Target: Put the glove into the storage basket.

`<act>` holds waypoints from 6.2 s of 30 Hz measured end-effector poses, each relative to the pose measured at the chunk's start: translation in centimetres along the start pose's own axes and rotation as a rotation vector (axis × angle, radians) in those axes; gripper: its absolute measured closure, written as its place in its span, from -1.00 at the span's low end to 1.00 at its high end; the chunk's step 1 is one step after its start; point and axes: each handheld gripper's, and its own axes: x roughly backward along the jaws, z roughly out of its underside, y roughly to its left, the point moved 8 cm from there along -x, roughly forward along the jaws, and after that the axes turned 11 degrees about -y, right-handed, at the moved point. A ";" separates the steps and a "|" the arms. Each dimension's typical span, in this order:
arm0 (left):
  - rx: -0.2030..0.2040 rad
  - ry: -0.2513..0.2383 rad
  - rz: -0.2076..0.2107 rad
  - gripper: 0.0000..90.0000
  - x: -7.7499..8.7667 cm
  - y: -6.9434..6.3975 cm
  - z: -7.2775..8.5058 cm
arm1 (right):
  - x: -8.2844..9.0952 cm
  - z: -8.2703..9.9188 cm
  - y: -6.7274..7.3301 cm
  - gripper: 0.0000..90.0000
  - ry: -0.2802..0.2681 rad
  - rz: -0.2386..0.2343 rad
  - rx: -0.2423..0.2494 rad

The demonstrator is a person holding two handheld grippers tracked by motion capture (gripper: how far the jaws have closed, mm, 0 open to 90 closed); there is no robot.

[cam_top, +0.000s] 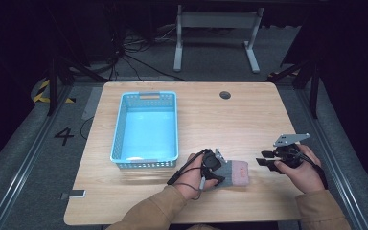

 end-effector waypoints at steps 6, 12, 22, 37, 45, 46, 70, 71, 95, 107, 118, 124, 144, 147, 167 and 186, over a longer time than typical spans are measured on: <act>-0.002 0.003 -0.003 0.46 0.0 -0.3 0.0 | 0.0 0.1 -0.1 0.34 0.002 0.000 -0.003; -0.006 -0.010 0.006 0.50 0.2 -0.3 0.1 | 0.0 0.2 -0.2 0.34 0.002 0.001 -0.008; -0.012 -0.020 0.026 0.53 1.4 -0.3 -0.2 | 0.2 0.2 -0.5 0.35 -0.006 0.004 -0.011; -0.025 -0.053 0.037 0.53 6.0 0.4 -1.1 | 0.4 0.4 -0.6 0.35 -0.003 0.010 -0.018; -0.020 -0.072 0.008 0.53 8.3 1.4 -1.6 | 0.5 0.8 -0.7 0.35 0.006 0.013 -0.022; -0.016 -0.073 -0.001 0.53 8.5 1.6 -1.6 | 0.6 0.9 -0.7 0.35 0.005 0.016 -0.021; 0.024 -0.170 -0.045 0.53 15.8 4.7 -1.6 | 0.4 1.6 -0.6 0.34 0.023 0.017 -0.021; 0.026 -0.177 -0.049 0.53 16.1 4.7 -1.6 | 0.4 1.6 -0.6 0.34 0.024 0.015 -0.025; 0.078 -0.235 -0.164 0.52 21.4 10.1 0.6 | -0.9 0.4 -0.6 0.34 0.014 -0.014 -0.019; 0.070 -0.203 -0.198 0.52 21.8 13.3 2.1 | -0.3 1.1 -0.8 0.32 0.016 -0.002 -0.029; 0.073 -0.191 -0.213 0.52 21.9 16.1 3.4 | 0.0 1.7 -0.7 0.31 0.021 0.007 -0.041; 0.086 -0.173 -0.202 0.52 20.7 17.2 4.3 | 0.1 1.9 -0.7 0.29 0.022 0.011 -0.043; 0.130 -0.050 -0.193 0.51 17.5 19.1 7.3 | -0.1 1.9 -0.6 0.26 0.023 0.010 -0.032; 0.132 -0.021 -0.199 0.51 17.3 19.2 7.6 | -0.1 1.9 -0.6 0.26 0.020 0.010 -0.032; 0.164 0.041 -0.212 0.49 16.4 19.5 6.8 | -0.1 1.9 -0.5 0.24 0.025 0.010 -0.034; 0.186 0.131 -0.328 0.10 14.7 20.8 6.7 | 0.0 1.8 -0.6 0.22 0.014 0.016 -0.029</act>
